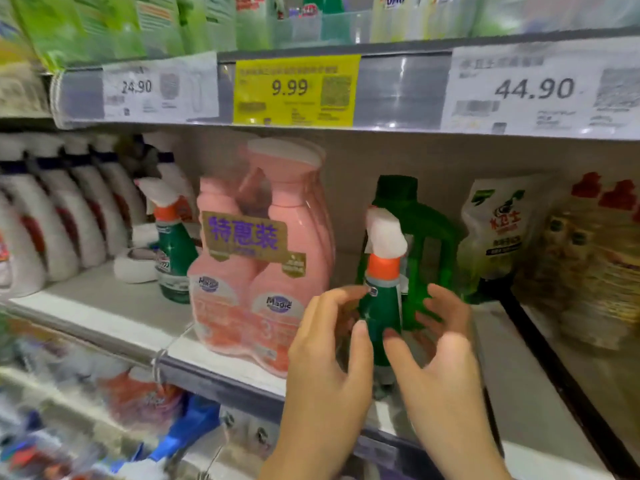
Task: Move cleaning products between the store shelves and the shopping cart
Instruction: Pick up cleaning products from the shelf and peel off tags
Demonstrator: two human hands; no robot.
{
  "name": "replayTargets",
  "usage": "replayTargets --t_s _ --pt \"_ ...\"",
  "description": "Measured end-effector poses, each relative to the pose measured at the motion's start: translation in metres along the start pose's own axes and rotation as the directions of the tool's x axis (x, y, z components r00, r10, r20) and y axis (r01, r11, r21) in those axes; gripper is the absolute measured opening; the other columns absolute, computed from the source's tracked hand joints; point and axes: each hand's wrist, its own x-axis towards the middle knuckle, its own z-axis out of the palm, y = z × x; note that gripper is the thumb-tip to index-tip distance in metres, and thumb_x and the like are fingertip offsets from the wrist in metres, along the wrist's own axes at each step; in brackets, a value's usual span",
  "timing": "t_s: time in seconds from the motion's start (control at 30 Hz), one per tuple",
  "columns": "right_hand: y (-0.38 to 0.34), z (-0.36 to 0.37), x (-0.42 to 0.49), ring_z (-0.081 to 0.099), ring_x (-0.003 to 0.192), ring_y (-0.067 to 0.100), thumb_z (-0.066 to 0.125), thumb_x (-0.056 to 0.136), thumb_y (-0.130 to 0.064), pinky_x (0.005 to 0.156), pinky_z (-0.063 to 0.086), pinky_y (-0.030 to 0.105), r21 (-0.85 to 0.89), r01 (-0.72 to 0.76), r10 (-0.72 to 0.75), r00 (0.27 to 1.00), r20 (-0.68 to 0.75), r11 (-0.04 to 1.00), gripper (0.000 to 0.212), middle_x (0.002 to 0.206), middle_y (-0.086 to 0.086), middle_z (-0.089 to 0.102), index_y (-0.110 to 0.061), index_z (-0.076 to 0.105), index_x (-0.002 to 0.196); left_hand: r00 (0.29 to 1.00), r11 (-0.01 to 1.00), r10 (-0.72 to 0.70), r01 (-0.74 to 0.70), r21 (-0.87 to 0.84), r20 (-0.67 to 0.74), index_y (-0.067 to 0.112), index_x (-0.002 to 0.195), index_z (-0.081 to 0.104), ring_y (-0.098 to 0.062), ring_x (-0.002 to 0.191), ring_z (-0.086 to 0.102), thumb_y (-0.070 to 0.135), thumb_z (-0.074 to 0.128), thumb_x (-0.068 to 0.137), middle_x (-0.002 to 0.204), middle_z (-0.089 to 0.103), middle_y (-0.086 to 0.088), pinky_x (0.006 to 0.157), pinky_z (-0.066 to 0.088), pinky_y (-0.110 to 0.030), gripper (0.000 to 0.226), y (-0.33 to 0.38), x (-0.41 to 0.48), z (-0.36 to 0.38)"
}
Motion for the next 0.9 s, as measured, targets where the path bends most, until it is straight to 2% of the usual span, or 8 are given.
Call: replayTargets --t_s 0.1,0.2,0.3,0.47,0.6,0.77,0.83,0.9 --pt "0.012 0.026 0.002 0.054 0.096 -0.007 0.079 0.074 -0.009 0.071 0.043 0.003 -0.084 -0.084 0.081 0.996 -0.035 0.993 0.076 0.121 -0.008 0.054 -0.030 0.035 0.133 0.997 0.999 0.018 -0.020 0.031 0.076 0.038 0.112 0.052 0.002 0.106 0.057 0.014 0.045 0.091 0.112 0.058 0.018 0.087 0.043 -0.010 0.032 -0.018 0.005 -0.015" --pt "0.019 0.043 -0.004 0.059 0.090 -0.002 0.083 0.070 -0.017 0.068 0.042 0.005 -0.152 -0.101 0.079 0.987 -0.140 0.983 0.073 0.108 -0.008 0.059 -0.037 0.036 0.123 0.982 0.997 0.047 -0.059 0.059 0.185 0.041 0.113 0.047 0.009 0.106 0.052 0.015 0.043 0.091 0.113 0.056 0.019 0.087 0.037 -0.004 0.034 -0.031 0.010 -0.025" --pt "0.015 0.048 -0.006 0.056 0.074 -0.017 0.084 0.070 -0.021 0.061 0.041 0.002 -0.215 -0.117 0.069 0.973 -0.220 0.969 0.062 0.088 -0.025 0.058 -0.039 0.043 0.113 0.952 0.996 0.061 -0.079 0.048 0.301 0.038 0.120 0.046 0.010 0.107 0.048 0.020 0.041 0.091 0.115 0.056 0.013 0.086 0.031 0.000 0.034 -0.039 0.013 -0.030" --pt "0.009 0.043 -0.015 0.065 0.076 0.001 0.082 0.072 -0.028 0.067 0.053 0.021 -0.214 -0.180 0.115 0.952 -0.284 0.960 0.041 0.080 -0.014 0.069 -0.037 0.055 0.101 0.925 0.998 0.070 -0.061 -0.035 0.374 0.038 0.122 0.046 0.011 0.113 0.047 0.024 0.044 0.091 0.121 0.055 0.017 0.090 0.031 0.000 0.035 -0.046 0.018 -0.036" --pt "-0.007 0.029 -0.028 0.070 0.080 0.012 0.081 0.072 -0.027 0.067 0.057 0.029 0.027 -0.168 0.170 0.949 -0.266 0.985 0.027 0.085 -0.003 0.073 -0.025 0.063 0.092 0.926 0.997 0.016 0.016 -0.081 0.376 0.033 0.124 0.051 0.010 0.114 0.047 0.025 0.052 0.097 0.121 0.057 0.017 0.089 0.032 0.000 0.029 -0.046 0.020 -0.036" --pt "-0.034 0.007 -0.041 0.073 0.090 0.022 0.068 0.076 -0.024 0.066 0.059 0.027 0.438 -0.209 0.260 0.964 -0.060 0.874 0.034 0.097 0.007 0.075 -0.018 0.065 0.109 0.911 0.989 -0.054 0.106 -0.105 0.408 0.047 0.105 0.051 0.011 0.109 0.048 0.064 0.034 0.084 0.111 0.057 0.021 0.087 0.037 -0.010 0.032 -0.035 0.016 -0.028" --pt "-0.036 0.003 -0.044 0.072 0.094 0.027 0.077 0.079 -0.026 0.069 0.059 0.031 0.479 -0.235 0.262 0.965 0.010 0.846 0.034 0.103 0.012 0.074 -0.018 0.067 0.110 0.907 0.964 -0.128 0.209 -0.165 0.401 0.043 0.105 0.057 0.006 0.104 0.054 0.067 0.035 0.082 0.105 0.063 0.017 0.087 0.042 -0.016 0.040 -0.029 0.017 -0.025" --pt "-0.035 0.000 -0.045 0.071 0.097 0.027 0.079 0.069 -0.035 0.070 0.058 0.029 0.465 -0.248 0.249 0.967 0.060 0.850 0.043 0.106 0.012 0.073 -0.022 0.069 0.108 0.875 0.906 -0.186 0.329 -0.267 0.446 0.028 0.098 0.066 -0.004 0.090 0.064 0.063 0.044 0.089 0.093 0.071 0.006 0.079 0.051 -0.024 0.042 -0.024 0.016 -0.023"
